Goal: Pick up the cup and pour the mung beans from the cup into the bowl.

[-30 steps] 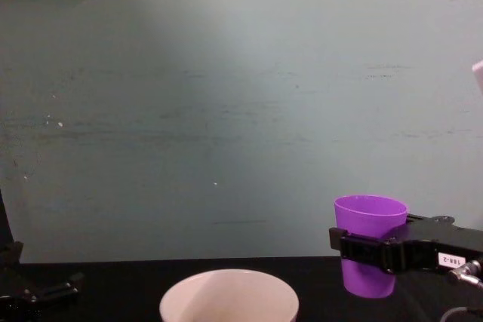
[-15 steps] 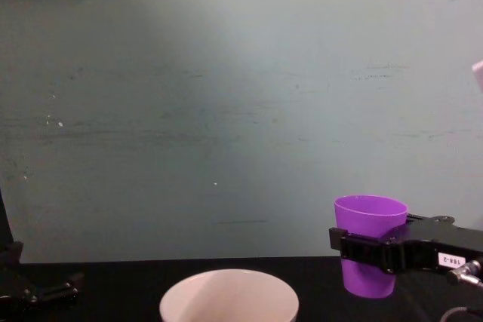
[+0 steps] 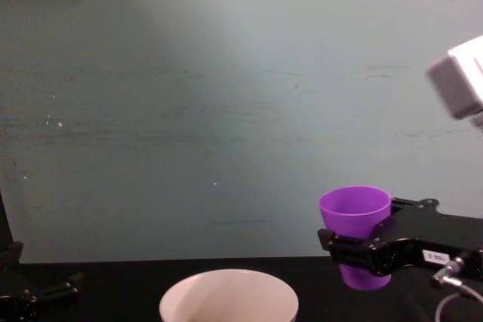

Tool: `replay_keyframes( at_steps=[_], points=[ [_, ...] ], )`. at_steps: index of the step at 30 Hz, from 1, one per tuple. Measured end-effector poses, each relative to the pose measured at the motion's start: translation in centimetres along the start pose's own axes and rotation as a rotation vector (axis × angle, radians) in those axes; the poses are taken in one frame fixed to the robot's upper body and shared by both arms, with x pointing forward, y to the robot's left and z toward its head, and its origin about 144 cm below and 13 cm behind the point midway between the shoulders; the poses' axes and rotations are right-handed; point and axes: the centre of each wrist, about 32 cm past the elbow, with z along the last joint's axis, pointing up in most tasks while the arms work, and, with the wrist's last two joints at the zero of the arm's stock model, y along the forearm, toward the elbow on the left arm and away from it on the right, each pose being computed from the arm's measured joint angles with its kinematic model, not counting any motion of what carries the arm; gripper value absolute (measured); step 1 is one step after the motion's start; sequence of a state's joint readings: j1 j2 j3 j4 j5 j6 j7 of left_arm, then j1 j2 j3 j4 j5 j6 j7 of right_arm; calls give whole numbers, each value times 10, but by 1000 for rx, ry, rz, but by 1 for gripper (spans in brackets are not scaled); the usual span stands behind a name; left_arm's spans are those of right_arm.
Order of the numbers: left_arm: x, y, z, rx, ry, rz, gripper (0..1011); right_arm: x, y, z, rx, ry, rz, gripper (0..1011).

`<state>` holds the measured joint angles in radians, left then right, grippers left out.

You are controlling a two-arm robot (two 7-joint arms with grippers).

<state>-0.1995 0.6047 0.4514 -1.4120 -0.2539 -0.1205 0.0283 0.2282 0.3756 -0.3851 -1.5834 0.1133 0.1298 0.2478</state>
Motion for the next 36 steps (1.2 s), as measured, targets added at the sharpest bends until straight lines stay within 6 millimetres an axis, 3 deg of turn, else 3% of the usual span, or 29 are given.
replay_keyframes(
  at_steps=[16, 36],
  points=[
    [0, 0, 0, 0, 0, 0, 1000, -15, 34, 47, -99, -490, 53, 718],
    [0, 0, 0, 0, 0, 0, 1000, -47, 61, 71, -173, -901, 79, 718]
  ],
)
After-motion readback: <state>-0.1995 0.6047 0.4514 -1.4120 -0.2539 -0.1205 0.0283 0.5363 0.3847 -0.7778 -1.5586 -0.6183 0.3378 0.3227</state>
